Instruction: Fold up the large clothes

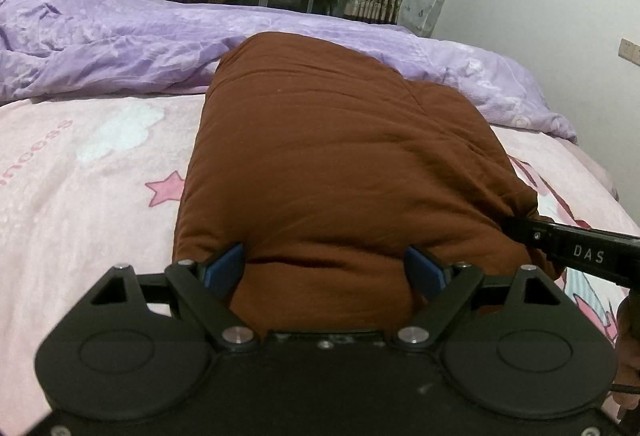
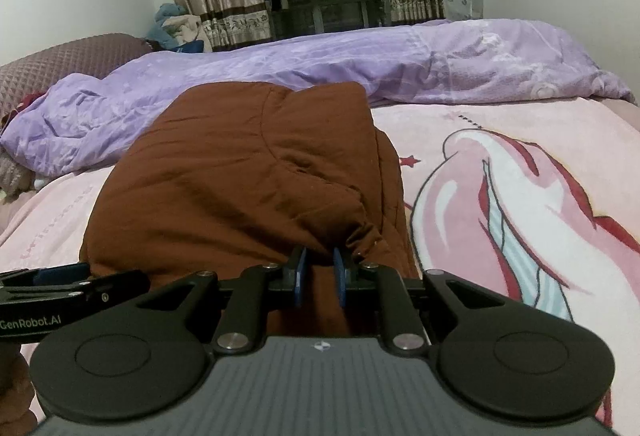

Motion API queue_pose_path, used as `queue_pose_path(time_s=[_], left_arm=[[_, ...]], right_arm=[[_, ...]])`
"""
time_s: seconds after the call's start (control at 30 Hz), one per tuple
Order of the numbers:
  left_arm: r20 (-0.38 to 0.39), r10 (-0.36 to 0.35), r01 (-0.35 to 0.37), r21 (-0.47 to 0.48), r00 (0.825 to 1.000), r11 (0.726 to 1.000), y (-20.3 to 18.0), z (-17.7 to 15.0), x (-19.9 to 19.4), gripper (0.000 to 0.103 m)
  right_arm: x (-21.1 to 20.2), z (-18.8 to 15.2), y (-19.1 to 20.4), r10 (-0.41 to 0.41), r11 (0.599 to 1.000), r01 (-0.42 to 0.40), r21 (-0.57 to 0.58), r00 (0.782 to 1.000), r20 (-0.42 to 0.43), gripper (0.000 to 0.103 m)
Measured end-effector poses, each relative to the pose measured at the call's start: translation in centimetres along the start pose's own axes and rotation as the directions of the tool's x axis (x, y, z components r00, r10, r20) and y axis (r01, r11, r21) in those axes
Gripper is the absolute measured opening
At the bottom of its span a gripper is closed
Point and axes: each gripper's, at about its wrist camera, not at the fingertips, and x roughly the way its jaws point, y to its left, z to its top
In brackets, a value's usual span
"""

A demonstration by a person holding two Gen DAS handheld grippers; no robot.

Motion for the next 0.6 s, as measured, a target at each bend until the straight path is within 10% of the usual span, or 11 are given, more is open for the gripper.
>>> queue_pose_path(time_s=[0.6], left_arm=[[0.035,0.062,-0.061,-0.028,0.997,0.998,-1.7,-0.1,-3.1,0.086]], right_arm=[[-3.4,0.2,0.0,-0.025,1.000,0.025,0.000,0.997,0.074,0.022]])
